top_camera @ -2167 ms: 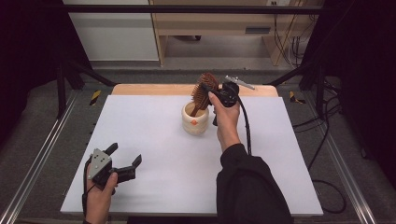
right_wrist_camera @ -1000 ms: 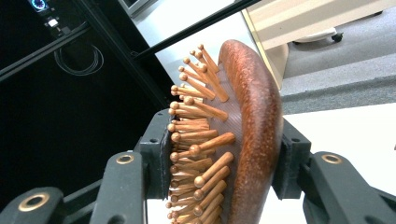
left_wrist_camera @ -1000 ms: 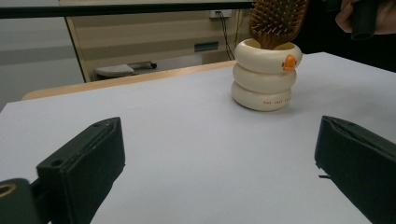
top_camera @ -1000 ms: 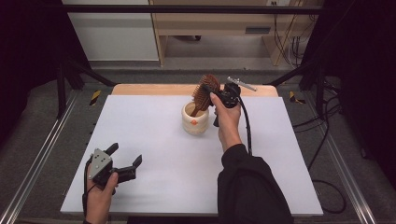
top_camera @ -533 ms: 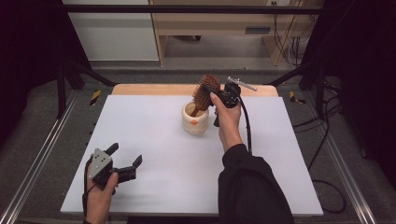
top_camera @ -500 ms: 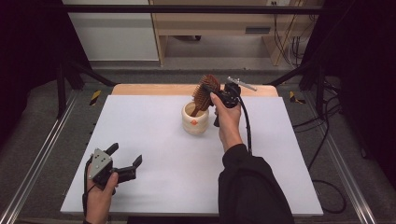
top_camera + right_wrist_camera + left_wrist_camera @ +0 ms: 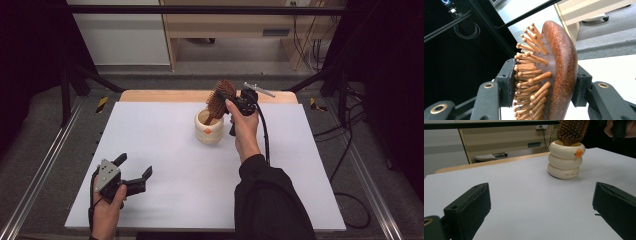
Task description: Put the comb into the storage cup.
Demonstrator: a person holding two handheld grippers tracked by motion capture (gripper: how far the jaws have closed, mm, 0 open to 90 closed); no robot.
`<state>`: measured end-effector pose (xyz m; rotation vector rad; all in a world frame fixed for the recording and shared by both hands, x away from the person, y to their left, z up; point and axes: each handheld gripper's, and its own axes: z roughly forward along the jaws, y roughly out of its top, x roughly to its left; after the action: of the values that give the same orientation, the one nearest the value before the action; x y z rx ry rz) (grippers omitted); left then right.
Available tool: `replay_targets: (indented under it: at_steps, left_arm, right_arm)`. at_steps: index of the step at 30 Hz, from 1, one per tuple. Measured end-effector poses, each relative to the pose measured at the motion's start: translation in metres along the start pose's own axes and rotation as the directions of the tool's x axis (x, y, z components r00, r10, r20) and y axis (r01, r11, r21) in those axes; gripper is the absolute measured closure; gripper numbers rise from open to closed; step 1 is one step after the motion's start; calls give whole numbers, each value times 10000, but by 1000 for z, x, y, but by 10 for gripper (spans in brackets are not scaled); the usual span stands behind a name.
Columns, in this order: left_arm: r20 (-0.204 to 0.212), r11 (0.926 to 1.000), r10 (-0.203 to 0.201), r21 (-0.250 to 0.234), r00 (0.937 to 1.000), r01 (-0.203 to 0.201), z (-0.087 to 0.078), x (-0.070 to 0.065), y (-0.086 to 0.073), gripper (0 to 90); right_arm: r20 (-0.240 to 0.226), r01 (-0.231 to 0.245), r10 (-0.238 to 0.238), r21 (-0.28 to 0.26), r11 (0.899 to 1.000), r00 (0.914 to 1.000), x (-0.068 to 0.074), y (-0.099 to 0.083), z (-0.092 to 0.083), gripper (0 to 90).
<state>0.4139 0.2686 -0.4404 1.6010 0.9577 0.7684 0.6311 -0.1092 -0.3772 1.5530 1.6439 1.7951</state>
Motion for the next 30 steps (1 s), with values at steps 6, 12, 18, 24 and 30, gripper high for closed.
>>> replay_targets:
  at_steps: [6, 12, 18, 24, 30]
  left_arm:
    - [-1, 10000, 27, 23, 10000, -27, 0, 0, 0, 19]
    - [10, 10000, 28, 32, 10000, -28, 0, 0, 0, 19]
    - [10, 10000, 35, 35, 10000, -35, 0, 0, 0, 19]
    - [18, 10000, 38, 47, 10000, -38, 0, 0, 0, 19]
    - [20, 10000, 18, 48, 10000, -18, 1, 0, 0, 19]
  right_arm:
    - [-8, 36, -36, 22, 10000, 10000, -1, 0, 0, 478]
    - [15, 72, -73, 45, 10000, 10000, -1, 0, -1, 474]
    - [44, 43, -44, 52, 10000, 10000, -1, 0, -1, 466]
    - [53, 12, -12, 45, 10000, 10000, -2, 0, -1, 460]
    - [74, 48, -49, 47, 10000, 10000, -2, -1, -1, 455]
